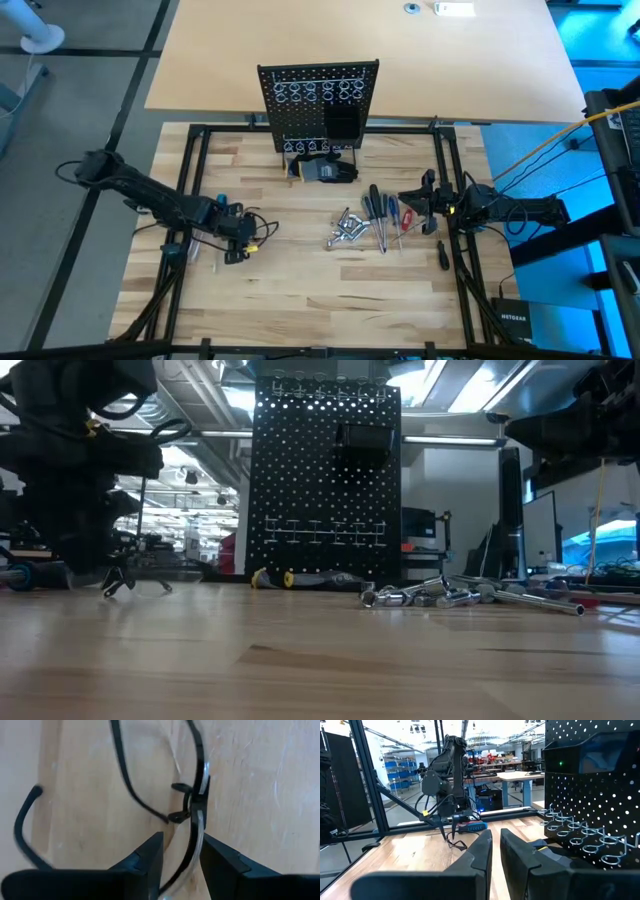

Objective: Hang tools onto peg board
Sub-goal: Hang the safety goggles on the pegboard

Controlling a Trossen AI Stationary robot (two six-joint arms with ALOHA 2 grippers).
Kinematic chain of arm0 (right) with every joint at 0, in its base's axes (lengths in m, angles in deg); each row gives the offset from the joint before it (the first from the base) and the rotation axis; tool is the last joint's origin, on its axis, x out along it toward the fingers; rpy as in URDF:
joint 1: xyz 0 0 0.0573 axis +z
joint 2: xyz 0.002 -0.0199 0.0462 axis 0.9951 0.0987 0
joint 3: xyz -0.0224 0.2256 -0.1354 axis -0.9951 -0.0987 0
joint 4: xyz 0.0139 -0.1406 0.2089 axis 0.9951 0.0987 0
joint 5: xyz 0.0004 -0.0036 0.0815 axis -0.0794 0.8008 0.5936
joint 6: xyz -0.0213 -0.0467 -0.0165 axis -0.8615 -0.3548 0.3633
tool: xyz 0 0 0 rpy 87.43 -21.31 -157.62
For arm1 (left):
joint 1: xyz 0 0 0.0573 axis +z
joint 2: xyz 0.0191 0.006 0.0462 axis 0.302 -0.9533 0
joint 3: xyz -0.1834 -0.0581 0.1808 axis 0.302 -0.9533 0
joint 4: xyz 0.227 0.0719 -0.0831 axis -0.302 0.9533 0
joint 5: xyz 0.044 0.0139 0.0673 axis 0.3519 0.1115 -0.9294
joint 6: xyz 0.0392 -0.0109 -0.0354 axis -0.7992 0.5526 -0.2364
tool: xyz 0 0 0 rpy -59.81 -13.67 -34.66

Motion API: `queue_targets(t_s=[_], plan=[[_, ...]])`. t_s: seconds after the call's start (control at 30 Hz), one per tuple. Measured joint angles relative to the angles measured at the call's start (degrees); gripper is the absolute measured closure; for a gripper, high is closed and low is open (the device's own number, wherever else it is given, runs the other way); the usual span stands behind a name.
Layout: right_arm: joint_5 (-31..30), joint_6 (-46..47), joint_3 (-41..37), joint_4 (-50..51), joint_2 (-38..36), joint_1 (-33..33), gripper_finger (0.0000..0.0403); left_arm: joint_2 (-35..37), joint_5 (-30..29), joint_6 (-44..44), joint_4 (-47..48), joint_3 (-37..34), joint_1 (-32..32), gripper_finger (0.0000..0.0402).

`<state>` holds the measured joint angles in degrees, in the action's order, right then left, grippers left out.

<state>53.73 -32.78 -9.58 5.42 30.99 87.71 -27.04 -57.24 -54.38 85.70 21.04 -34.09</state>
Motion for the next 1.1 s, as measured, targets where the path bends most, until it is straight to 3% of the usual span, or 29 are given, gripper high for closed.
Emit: queue_targets(t_s=[0.3, 0.5, 0.73, 0.93, 1.1], plan=[[0.0, 7.6, 0.0, -6.3, 0.0, 0.0, 0.0363, -2.0, 0.0, -4.8, -4.1, 0.7, 0.0, 0.0387], [0.8, 7.4, 0.1, -16.8, 1.2, 0.0, 0.0363, -1.9, -3.8, -9.7, -3.0, 6.7, 0.0, 0.0381], [3.1, 6.6, 3.8, -21.9, 7.4, 0.0, 0.0363, -0.6, -12.9, -25.6, -5.4, 18.3, 0.6, 0.0394], [3.1, 4.5, 8.5, -26.3, 19.1, 0.0, 0.0363, 1.4, -14.5, -37.8, -23.9, 22.3, 3.1, 0.0382], [3.1, 2.8, 15.2, -28.4, 31.8, 0.0, 0.0363, 1.3, -6.6, -43.5, -37.1, 22.3, 5.8, 0.0389]])
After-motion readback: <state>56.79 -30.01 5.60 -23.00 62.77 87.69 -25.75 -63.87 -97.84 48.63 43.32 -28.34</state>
